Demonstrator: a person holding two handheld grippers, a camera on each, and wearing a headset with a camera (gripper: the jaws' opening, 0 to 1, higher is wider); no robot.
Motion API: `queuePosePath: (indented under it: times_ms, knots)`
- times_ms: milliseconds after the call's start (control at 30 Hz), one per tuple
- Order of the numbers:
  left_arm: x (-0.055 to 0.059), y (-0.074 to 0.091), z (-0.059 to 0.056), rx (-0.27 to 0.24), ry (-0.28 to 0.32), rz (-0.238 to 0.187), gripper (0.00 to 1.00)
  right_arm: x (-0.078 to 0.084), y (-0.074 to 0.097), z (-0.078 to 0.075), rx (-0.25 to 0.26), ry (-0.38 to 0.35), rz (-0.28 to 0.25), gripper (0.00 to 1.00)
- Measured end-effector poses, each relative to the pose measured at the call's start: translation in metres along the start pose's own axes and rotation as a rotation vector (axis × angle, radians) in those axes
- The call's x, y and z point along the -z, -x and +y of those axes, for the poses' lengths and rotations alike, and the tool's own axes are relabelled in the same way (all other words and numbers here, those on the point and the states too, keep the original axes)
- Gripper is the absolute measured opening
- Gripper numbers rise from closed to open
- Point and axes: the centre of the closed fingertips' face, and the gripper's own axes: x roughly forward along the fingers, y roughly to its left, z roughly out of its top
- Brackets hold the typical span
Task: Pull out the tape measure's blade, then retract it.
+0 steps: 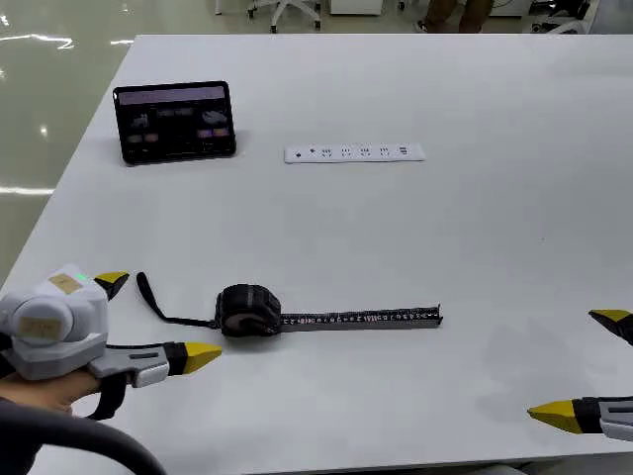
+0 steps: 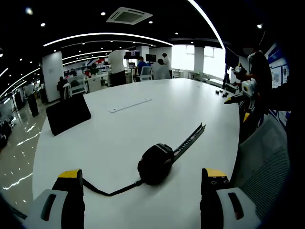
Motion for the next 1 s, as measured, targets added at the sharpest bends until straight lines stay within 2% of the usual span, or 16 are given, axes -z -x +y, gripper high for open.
queuePosePath:
  times_ms: [200, 367, 567, 700, 767, 867, 1000]
  knots:
    - [-0.010, -0.011, -0.002, -0.029, 0.057, -0.012, 1.00, -0.006, -0.005, -0.002, -0.023, 0.023, 0.014, 1.00]
    - [-0.014, -0.022, -0.004, -0.061, 0.075, -0.012, 1.00, -0.011, -0.013, -0.002, -0.058, 0.053, 0.033, 1.00]
    - [-0.020, -0.037, -0.014, -0.074, 0.081, -0.010, 1.00, -0.020, -0.027, 0.002, -0.102, 0.093, 0.052, 1.00]
    - [-0.022, -0.045, -0.015, -0.096, 0.083, -0.014, 1.00, -0.025, -0.035, 0.007, -0.125, 0.128, 0.068, 0.99]
    - [-0.022, -0.050, -0.016, -0.108, 0.118, -0.015, 1.00, -0.028, -0.040, 0.010, -0.145, 0.141, 0.078, 0.99]
    - [-0.022, -0.056, -0.016, -0.124, 0.141, -0.024, 1.00, -0.031, -0.048, 0.011, -0.163, 0.167, 0.089, 0.99]
    - [-0.015, -0.064, -0.017, -0.153, 0.144, -0.019, 1.00, -0.037, -0.060, 0.013, -0.195, 0.197, 0.102, 0.98]
